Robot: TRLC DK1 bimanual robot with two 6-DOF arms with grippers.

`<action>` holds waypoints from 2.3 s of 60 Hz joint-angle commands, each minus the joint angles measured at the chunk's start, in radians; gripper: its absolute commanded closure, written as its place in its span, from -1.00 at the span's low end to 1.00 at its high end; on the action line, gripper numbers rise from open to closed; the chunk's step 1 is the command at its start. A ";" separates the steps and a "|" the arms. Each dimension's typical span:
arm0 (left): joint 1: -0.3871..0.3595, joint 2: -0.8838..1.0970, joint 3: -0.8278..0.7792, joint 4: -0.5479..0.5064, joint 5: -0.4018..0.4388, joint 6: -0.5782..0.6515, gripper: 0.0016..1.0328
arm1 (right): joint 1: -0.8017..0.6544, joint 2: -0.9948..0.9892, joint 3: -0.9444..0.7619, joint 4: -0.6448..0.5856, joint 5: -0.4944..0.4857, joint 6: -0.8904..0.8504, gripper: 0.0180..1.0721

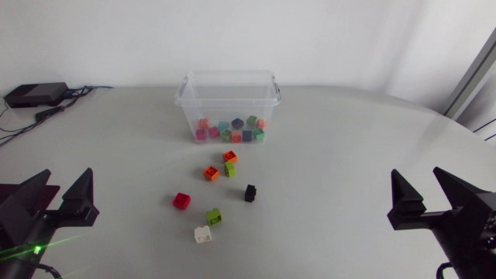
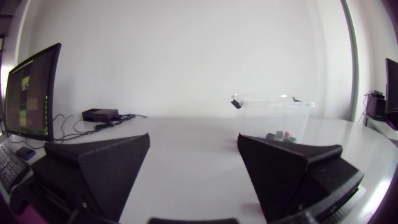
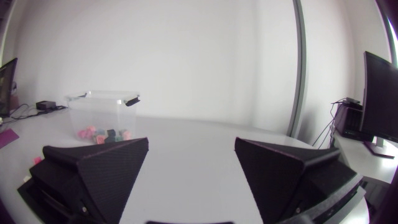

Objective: Place the duplo bricks in the container

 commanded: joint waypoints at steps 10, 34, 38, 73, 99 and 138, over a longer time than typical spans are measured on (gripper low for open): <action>0.001 -0.008 0.015 -0.001 0.004 0.001 -0.90 | 0.004 -0.002 0.028 -0.031 -0.002 0.002 -0.90; -0.087 0.426 0.343 -0.135 0.004 -0.001 -0.89 | 0.017 0.377 0.304 -0.051 -0.002 0.067 -0.90; -0.098 0.570 0.447 -0.225 0.006 -0.001 -0.89 | 0.023 0.455 0.373 -0.088 -0.001 0.075 -0.90; -0.281 1.385 0.872 -0.590 0.006 0.008 -0.85 | 0.130 0.967 0.758 -0.504 -0.103 -0.012 -0.90; -0.423 1.710 1.001 -0.624 0.006 -0.021 -0.76 | 0.255 1.162 0.844 -0.556 -0.090 0.015 -0.90; -0.394 1.836 1.027 -0.607 0.113 -0.009 0.26 | 0.391 1.282 0.878 -0.544 -0.033 0.029 -0.90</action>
